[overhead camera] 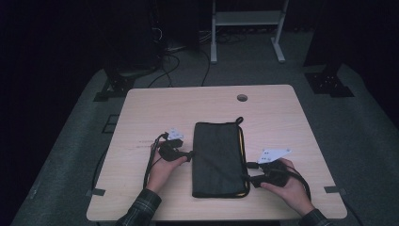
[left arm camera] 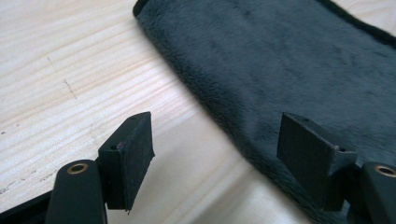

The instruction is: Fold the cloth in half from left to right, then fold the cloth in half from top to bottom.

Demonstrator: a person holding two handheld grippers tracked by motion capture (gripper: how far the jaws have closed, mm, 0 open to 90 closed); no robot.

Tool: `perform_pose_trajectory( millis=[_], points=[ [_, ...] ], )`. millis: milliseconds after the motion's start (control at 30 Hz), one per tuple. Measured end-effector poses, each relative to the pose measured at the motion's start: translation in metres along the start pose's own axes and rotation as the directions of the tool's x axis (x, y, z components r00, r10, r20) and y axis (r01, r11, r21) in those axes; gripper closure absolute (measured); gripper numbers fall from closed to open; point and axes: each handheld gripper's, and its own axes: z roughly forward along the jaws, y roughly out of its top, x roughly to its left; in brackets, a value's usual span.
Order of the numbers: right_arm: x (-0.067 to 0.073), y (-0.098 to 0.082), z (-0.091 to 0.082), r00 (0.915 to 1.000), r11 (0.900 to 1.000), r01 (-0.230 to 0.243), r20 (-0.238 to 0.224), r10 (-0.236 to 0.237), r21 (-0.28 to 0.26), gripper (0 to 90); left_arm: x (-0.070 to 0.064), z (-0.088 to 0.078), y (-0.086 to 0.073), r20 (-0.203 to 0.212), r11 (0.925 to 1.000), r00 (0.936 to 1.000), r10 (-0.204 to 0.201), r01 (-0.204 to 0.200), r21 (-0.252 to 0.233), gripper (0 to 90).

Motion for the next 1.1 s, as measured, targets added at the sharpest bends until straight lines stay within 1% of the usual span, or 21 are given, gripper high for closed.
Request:
perform_pose_trajectory(
  millis=[67, 100, 167, 233, 267, 300, 333, 367, 433, 500, 533, 600, 667, 700, 733, 833, 867, 933, 1000, 1033, 1100],
  points=[
    [-0.007, 0.003, 0.002, 0.9994, 1.000, -0.002, 0.036, 0.002, 0.004, 44.0, -0.001, -0.003, 0.001, 0.000, 0.9999, 1.0000, 0.007, -0.007, -0.011, 27.5],
    [-0.011, 0.005, 0.003, 0.9990, 1.000, -0.005, 0.045, 0.005, 0.000, 44.1, 0.000, -0.003, 0.002, -0.002, 0.9998, 1.0000, 0.006, -0.006, -0.017, 27.7],
    [-0.021, 0.010, 0.005, 0.9972, 1.000, -0.020, 0.072, 0.021, -0.011, 44.0, 0.001, -0.003, 0.004, -0.006, 0.9997, 1.0000, 0.008, -0.008, -0.024, 28.3],
    [-0.034, 0.017, 0.008, 0.9952, 0.999, -0.036, 0.090, 0.037, -0.018, 43.3, 0.003, -0.001, 0.009, -0.018, 0.9993, 0.9996, 0.023, -0.024, -0.028, 29.5],
    [-0.039, 0.021, 0.010, 0.9940, 0.999, -0.043, 0.100, 0.044, -0.017, 43.3, 0.005, 0.000, 0.011, -0.020, 0.9993, 0.9996, 0.022, -0.022, -0.031, 30.7],
    [-0.044, 0.024, 0.012, 0.9932, 0.999, -0.046, 0.106, 0.047, -0.016, 43.2, 0.008, 0.002, 0.016, -0.012, 0.9993, 0.9998, 0.017, -0.018, -0.034, 31.1],
    [-0.052, 0.028, 0.016, 0.9911, 0.999, -0.052, 0.122, 0.053, -0.012, 43.2, 0.010, 0.003, 0.018, -0.008, 0.9991, 0.9999, 0.015, -0.015, -0.039, 31.3],
    [-0.057, 0.031, 0.019, 0.9902, 0.998, -0.056, 0.128, 0.057, -0.014, 43.3, 0.013, 0.006, 0.022, -0.006, 0.9988, 0.9998, 0.019, -0.019, -0.045, 32.7],
    [-0.072, 0.038, 0.028, 0.9854, 0.997, -0.079, 0.151, 0.079, -0.011, 43.4, 0.017, 0.010, 0.028, -0.008, 0.9988, 0.9997, 0.024, -0.024, -0.042, 33.8],
    [-0.083, 0.043, 0.035, 0.9824, 0.995, -0.098, 0.158, 0.099, -0.014, 43.8, 0.022, 0.016, 0.035, -0.007, 0.9990, 0.9996, 0.028, -0.028, -0.036, 35.4],
    [-0.090, 0.046, 0.039, 0.9796, 0.993, -0.116, 0.163, 0.117, -0.019, 43.9, 0.024, 0.018, 0.037, -0.007, 0.9989, 0.9996, 0.029, -0.029, -0.037, 36.1],
    [-0.099, 0.050, 0.045, 0.9758, 0.991, -0.130, 0.175, 0.132, -0.023, 44.4, 0.029, 0.023, 0.042, -0.007, 0.9989, 0.9995, 0.030, -0.030, -0.035, 37.7],
    [-0.106, 0.054, 0.051, 0.9739, 0.990, -0.140, 0.178, 0.141, -0.020, 44.1, 0.033, 0.030, 0.048, -0.003, 0.9990, 0.9998, 0.021, -0.021, -0.040, 38.7],
    [-0.109, 0.057, 0.054, 0.9716, 0.989, -0.149, 0.183, 0.150, -0.022, 44.2, 0.035, 0.032, 0.051, 0.000, 0.9990, 0.9996, 0.027, -0.027, -0.036, 38.7],
    [-0.112, 0.059, 0.056, 0.9706, 0.988, -0.155, 0.183, 0.156, -0.023, 44.0, 0.036, 0.034, 0.052, 0.000, 0.9986, 0.9997, 0.024, -0.024, -0.047, 38.8],
    [-0.119, 0.064, 0.062, 0.9674, 0.988, -0.156, 0.199, 0.157, -0.019, 44.1, 0.041, 0.042, 0.059, -0.003, 0.9986, 0.9999, 0.015, -0.015, -0.050, 39.4],
    [-0.121, 0.066, 0.064, 0.9670, 0.987, -0.163, 0.196, 0.162, -0.015, 44.0, 0.043, 0.045, 0.060, -0.003, 0.9987, 1.0000, 0.010, -0.010, -0.049, 39.8],
    [-0.126, 0.069, 0.068, 0.9650, 0.986, -0.164, 0.206, 0.163, -0.009, 44.0, 0.045, 0.052, 0.062, -0.005, 0.9994, 0.9998, 0.019, -0.019, -0.030, 40.0],
    [-0.130, 0.072, 0.071, 0.9623, 0.984, -0.178, 0.208, 0.175, -0.008, 44.0, 0.047, 0.059, 0.063, -0.011, 0.9996, 0.9997, 0.023, -0.023, -0.019, 39.8],
    [-0.132, 0.074, 0.073, 0.9603, 0.984, -0.180, 0.217, 0.176, -0.002, 44.0, 0.048, 0.062, 0.063, -0.008, 0.9996, 0.9999, 0.013, -0.013, -0.024, 40.2],
    [-0.136, 0.075, 0.075, 0.9573, 0.982, -0.190, 0.222, 0.185, 0.002, 44.1, 0.050, 0.066, 0.065, -0.010, 0.9998, 0.9999, 0.010, -0.010, -0.017, 40.5]
  ],
)
